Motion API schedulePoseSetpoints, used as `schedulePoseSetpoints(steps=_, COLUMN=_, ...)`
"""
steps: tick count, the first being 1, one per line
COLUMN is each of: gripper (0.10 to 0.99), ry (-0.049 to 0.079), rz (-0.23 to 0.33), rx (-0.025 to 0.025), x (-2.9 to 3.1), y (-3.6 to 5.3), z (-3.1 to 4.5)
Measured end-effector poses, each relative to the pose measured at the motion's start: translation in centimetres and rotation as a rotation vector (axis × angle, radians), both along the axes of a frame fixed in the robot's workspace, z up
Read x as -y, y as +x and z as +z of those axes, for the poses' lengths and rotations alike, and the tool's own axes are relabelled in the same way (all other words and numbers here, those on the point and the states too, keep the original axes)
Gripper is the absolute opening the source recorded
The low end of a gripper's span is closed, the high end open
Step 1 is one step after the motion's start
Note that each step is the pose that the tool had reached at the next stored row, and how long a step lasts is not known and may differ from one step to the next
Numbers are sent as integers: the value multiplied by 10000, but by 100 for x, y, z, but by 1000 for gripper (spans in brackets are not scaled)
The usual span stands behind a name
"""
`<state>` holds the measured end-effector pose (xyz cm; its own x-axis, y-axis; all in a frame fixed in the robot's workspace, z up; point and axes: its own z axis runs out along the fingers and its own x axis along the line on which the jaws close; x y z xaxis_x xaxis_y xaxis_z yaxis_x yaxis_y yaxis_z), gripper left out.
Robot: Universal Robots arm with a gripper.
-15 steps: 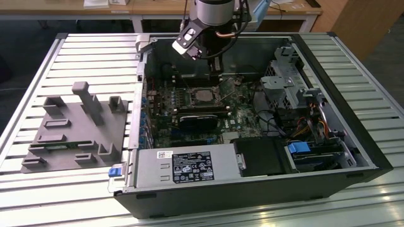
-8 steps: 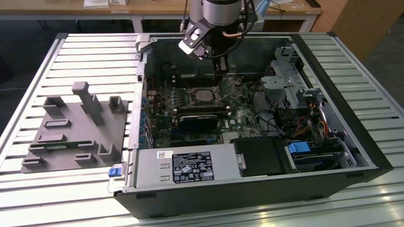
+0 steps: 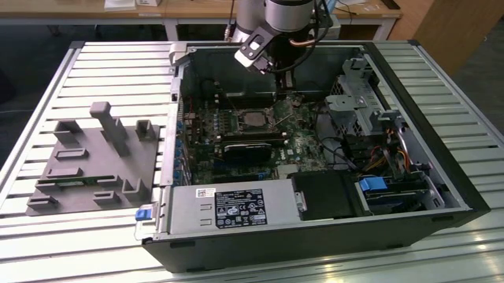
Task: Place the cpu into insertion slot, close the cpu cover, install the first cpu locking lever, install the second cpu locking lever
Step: 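Close the cpu cover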
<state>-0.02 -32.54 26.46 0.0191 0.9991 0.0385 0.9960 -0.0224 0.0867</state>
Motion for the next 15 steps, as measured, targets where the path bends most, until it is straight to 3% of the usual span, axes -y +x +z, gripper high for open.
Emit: schedulePoseSetpoints(steps=15, gripper=106, ry=1, rz=-22, rx=-28, x=-6, y=369, z=-1)
